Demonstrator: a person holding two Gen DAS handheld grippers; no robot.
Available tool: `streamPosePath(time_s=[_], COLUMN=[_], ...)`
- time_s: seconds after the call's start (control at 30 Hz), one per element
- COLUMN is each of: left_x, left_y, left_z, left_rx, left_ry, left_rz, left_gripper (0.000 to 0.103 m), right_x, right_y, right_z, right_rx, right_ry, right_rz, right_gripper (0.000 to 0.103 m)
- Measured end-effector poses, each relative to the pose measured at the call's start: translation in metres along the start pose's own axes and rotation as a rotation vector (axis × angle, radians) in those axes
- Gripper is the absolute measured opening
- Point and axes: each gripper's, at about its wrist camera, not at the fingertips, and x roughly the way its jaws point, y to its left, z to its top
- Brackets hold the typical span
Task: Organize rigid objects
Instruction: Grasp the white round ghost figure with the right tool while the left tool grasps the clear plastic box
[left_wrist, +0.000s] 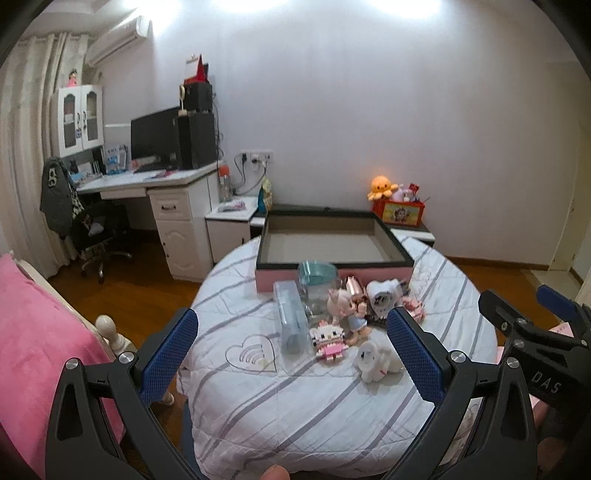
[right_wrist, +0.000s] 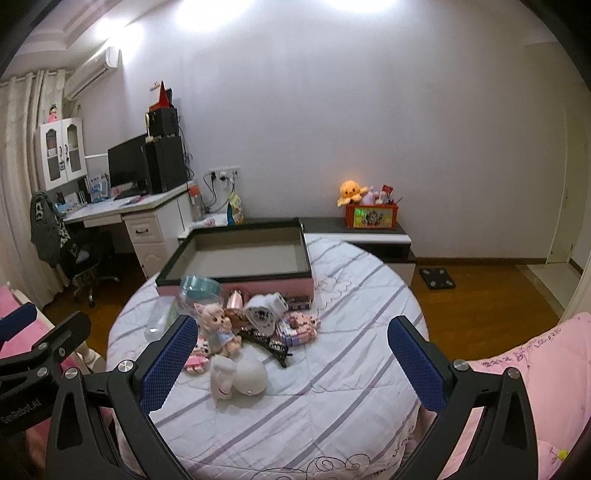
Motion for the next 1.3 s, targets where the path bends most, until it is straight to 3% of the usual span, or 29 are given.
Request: streamPosePath(time_s=[0.33, 0.47, 1.17, 1.27, 1.3], left_x=[0.058, 0.077, 0.175, 0.189, 0.193], left_y=[0.009, 0.003, 0.025, 0.026, 0.028], left_z=[-0.026, -0.034, -0.028, -0.032, -0.034], left_rx=[-0.03, -0.006, -0.026, -0.028, -0.035], left_ry=[0.131, 0.179, 0.293, 0.318, 0.331], left_rz=[-0.014, -0.021, 0.039, 0.025, 0.009], left_gripper=[0.103, 0.103, 0.103, 0.097, 0.089], right_x=[0.06, 0.086, 0.148, 0.153, 0.155], right_y=[-0.003, 0.004, 0.037, 0.044, 0.047], right_z=[-0.025, -0.04, -0.052, -0.055, -0.057], right_rx=[-0.037, -0.075, -0.113, -0.126, -0.131], right_ry=[0.171, 0.263, 0.413, 0.428, 0.435], right_rz=[0.035, 0.124, 0.307, 0.31, 0.311], right_gripper=[0.103, 0.103, 0.101, 0.1, 0.094])
